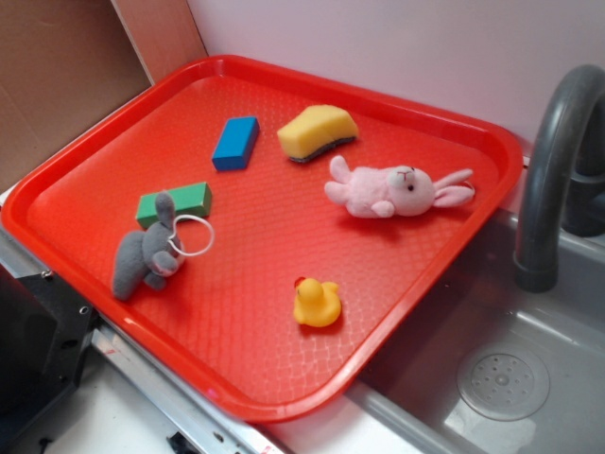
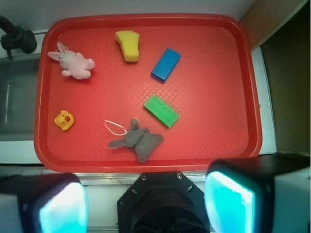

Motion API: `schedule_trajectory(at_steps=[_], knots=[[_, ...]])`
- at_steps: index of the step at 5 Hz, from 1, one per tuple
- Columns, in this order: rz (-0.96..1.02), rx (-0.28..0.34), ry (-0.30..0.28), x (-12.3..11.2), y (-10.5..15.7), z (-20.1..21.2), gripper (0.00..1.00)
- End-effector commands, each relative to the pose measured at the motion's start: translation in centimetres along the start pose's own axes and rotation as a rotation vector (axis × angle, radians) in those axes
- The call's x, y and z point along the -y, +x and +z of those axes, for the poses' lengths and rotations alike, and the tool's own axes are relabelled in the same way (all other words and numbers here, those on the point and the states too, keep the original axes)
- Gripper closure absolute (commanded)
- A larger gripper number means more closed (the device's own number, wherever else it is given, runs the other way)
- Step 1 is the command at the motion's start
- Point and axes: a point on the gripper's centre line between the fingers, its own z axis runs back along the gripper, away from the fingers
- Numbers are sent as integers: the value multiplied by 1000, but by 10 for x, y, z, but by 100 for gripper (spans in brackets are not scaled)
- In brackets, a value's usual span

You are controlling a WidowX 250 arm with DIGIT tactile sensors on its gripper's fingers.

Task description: Grab the yellow duck.

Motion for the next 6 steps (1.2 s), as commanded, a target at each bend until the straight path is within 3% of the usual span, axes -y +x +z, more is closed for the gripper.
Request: schedule_trajectory(at_steps=[1, 2, 3, 5, 6], knots=[[0, 0, 0, 0, 0, 0, 0], [-260, -41, 69, 22, 29, -7, 0], [-516, -71, 110, 59, 60, -28, 0], [-1026, -123, 148, 111, 69, -96, 0], [-1283, -190, 139, 127, 63, -131, 0]])
